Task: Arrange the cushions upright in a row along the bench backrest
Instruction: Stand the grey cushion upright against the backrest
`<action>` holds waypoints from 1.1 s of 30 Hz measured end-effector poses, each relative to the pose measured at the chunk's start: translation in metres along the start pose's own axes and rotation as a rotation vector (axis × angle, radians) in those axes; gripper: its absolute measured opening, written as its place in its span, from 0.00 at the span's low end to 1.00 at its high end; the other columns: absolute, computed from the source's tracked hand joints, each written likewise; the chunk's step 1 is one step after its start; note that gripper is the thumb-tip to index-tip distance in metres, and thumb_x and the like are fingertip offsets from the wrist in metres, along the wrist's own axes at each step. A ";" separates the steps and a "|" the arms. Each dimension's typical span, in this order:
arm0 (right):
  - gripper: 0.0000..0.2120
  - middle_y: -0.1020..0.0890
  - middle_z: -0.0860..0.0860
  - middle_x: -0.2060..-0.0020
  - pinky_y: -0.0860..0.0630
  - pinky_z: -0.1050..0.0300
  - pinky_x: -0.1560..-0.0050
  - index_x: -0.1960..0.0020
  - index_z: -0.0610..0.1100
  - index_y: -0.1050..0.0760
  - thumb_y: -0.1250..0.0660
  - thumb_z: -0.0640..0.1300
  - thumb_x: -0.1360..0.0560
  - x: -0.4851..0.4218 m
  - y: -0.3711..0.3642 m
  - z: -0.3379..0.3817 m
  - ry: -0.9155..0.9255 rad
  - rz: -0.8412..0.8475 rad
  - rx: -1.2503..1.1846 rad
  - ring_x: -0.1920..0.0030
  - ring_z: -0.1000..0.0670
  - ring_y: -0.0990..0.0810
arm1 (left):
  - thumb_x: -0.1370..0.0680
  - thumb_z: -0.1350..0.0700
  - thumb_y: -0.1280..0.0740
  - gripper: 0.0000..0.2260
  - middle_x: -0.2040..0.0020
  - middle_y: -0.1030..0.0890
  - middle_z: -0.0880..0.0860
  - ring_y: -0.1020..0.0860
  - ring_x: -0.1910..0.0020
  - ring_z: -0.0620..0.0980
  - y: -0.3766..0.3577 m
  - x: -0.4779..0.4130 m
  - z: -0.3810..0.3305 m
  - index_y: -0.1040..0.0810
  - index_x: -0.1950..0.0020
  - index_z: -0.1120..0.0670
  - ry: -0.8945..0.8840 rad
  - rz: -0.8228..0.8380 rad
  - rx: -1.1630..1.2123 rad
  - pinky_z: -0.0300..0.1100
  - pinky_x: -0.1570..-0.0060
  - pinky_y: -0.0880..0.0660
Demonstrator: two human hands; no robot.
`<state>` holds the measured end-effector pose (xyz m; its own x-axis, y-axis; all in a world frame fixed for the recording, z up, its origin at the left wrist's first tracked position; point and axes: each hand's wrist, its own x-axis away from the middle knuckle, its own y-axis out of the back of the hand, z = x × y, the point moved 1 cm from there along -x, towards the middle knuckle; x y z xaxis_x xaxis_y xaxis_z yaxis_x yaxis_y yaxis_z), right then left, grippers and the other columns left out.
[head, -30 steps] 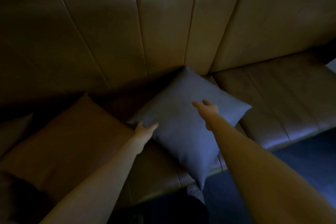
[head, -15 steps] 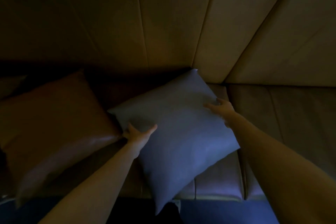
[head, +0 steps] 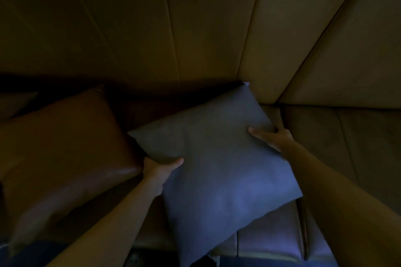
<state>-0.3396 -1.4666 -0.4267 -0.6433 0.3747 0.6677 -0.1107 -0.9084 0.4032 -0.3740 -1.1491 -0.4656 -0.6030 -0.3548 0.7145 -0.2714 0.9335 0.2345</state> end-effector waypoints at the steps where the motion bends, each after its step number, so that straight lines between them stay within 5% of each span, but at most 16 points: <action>1: 0.57 0.27 0.42 0.32 0.27 0.39 0.35 0.27 0.42 0.35 0.18 0.61 0.49 0.010 0.004 0.004 -0.026 0.000 -0.061 0.34 0.37 0.26 | 0.57 0.49 0.17 0.63 0.31 0.27 0.59 0.26 0.35 0.61 -0.001 0.002 0.001 0.40 0.26 0.58 -0.044 0.000 0.013 0.61 0.40 0.26; 10: 0.42 0.26 0.43 0.32 0.25 0.47 0.41 0.27 0.42 0.34 0.21 0.51 0.36 0.037 0.029 0.023 0.098 -0.069 -0.350 0.36 0.38 0.25 | 0.42 0.63 0.18 0.48 0.32 0.27 0.56 0.27 0.34 0.56 -0.005 0.019 -0.086 0.38 0.26 0.57 -0.375 0.080 -0.057 0.49 0.39 0.28; 14: 0.52 0.28 0.46 0.31 0.26 0.41 0.36 0.26 0.48 0.36 0.18 0.55 0.45 0.040 0.020 0.045 0.193 -0.083 -0.458 0.35 0.40 0.25 | 0.38 0.62 0.20 0.45 0.31 0.28 0.54 0.28 0.33 0.56 -0.004 0.003 -0.139 0.39 0.26 0.53 -0.489 0.168 -0.067 0.56 0.36 0.30; 18: 0.65 0.27 0.44 0.31 0.27 0.38 0.35 0.25 0.49 0.36 0.17 0.62 0.59 0.033 -0.003 0.046 0.259 0.008 -0.469 0.34 0.39 0.25 | 0.27 0.59 0.28 0.39 0.26 0.34 0.51 0.36 0.27 0.59 -0.002 -0.018 -0.162 0.45 0.23 0.45 -0.406 0.296 -0.144 0.63 0.37 0.36; 22: 0.52 0.33 0.46 0.26 0.30 0.38 0.33 0.22 0.52 0.45 0.20 0.45 0.38 0.024 -0.018 0.039 0.238 -0.043 -0.408 0.29 0.39 0.32 | 0.23 0.58 0.32 0.36 0.24 0.36 0.49 0.38 0.26 0.58 -0.006 -0.030 -0.164 0.47 0.23 0.39 -0.380 0.342 -0.154 0.68 0.35 0.38; 28: 0.62 0.33 0.46 0.26 0.31 0.37 0.32 0.22 0.52 0.45 0.17 0.56 0.49 0.025 -0.023 0.038 0.210 -0.097 -0.343 0.29 0.39 0.32 | 0.23 0.57 0.33 0.35 0.24 0.37 0.48 0.38 0.25 0.57 0.000 -0.034 -0.165 0.47 0.23 0.37 -0.359 0.346 -0.131 0.67 0.34 0.37; 33: 0.44 0.30 0.42 0.29 0.30 0.42 0.33 0.23 0.45 0.42 0.23 0.38 0.32 0.028 -0.033 0.045 0.131 -0.169 -0.321 0.30 0.37 0.31 | 0.21 0.52 0.35 0.32 0.21 0.42 0.50 0.40 0.24 0.57 0.008 -0.024 -0.179 0.49 0.21 0.42 -0.362 0.298 -0.185 0.59 0.31 0.38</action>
<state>-0.3202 -1.4179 -0.3934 -0.6849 0.5159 0.5145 -0.4416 -0.8556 0.2701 -0.2272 -1.1240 -0.3629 -0.8647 -0.0359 0.5010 0.0701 0.9791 0.1911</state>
